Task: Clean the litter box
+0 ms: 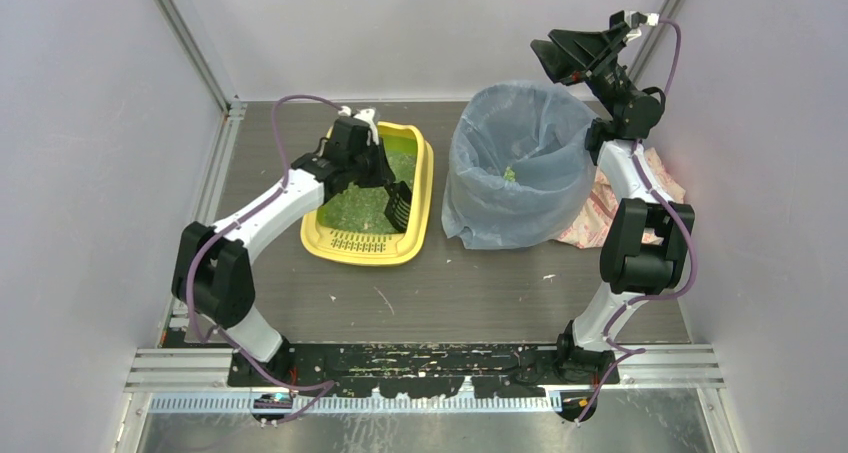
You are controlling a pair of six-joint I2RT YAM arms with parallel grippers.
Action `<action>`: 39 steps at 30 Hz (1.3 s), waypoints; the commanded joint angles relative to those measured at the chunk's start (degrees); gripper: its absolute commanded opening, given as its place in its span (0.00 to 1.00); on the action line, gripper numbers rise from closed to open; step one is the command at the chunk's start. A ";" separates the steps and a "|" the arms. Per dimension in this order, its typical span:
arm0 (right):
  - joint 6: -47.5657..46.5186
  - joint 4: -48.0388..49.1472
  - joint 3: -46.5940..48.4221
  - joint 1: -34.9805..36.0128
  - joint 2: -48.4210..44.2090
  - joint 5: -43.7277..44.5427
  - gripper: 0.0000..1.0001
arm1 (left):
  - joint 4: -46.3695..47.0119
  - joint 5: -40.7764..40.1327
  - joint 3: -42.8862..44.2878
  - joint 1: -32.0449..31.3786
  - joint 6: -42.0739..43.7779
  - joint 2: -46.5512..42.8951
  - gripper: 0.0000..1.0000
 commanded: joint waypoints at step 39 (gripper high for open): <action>0.54 3.55 -0.88 0.44 0.55 0.64 0.66 | -11.49 -1.52 22.36 7.67 8.88 2.69 0.00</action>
